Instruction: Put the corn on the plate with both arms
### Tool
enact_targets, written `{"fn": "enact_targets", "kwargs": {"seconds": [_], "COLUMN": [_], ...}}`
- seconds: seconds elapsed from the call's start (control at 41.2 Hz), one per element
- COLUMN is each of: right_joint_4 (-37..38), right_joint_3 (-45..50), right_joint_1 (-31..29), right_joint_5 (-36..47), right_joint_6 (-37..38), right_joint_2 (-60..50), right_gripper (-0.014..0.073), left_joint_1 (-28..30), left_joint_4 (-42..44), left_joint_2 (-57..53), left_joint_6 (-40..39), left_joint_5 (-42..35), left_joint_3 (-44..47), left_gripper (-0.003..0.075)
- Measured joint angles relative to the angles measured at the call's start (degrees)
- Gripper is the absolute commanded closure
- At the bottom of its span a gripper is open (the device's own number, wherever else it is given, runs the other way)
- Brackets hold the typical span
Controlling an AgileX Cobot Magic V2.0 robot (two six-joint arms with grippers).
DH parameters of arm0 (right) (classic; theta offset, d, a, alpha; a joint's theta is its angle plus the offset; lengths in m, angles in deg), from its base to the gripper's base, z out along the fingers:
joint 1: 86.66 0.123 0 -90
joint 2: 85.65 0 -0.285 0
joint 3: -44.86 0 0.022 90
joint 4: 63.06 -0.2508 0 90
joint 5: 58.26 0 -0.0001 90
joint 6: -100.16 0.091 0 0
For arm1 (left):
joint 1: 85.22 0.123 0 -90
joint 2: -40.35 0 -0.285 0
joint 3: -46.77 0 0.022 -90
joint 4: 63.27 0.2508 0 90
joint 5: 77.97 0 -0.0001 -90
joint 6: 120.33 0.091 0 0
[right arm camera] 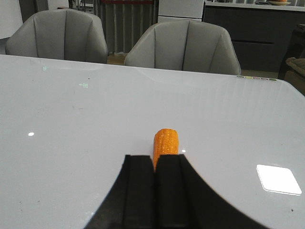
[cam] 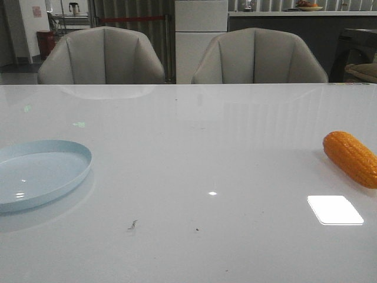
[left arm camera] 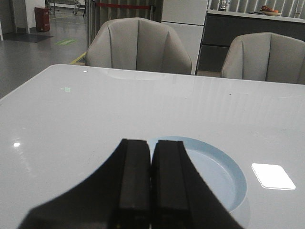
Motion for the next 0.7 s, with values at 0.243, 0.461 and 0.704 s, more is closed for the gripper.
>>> {"fn": "enact_targets", "kwargs": {"seconds": [0.243,0.461,0.704], "right_joint_4": [0.00,0.00,0.00], "right_joint_3": [0.00,0.00,-6.06], "right_joint_1": [0.00,0.00,0.00], "right_joint_5": [0.00,3.95,7.82], "right_joint_6": [0.00,0.00,0.75], "right_joint_2": [0.00,0.00,0.00], "right_gripper": [0.0526,0.0526,0.0526], "left_joint_1": [0.00,0.00,0.00], "left_joint_4": [0.00,-0.04,0.80], "left_joint_2": [0.00,0.00,0.00], "left_joint_6": [0.00,0.00,0.00], "left_joint_5": [-2.18,-14.70,-23.08], "left_joint_3": [0.00,0.00,-0.62], "left_gripper": [0.0626,0.0625,0.0626]}}
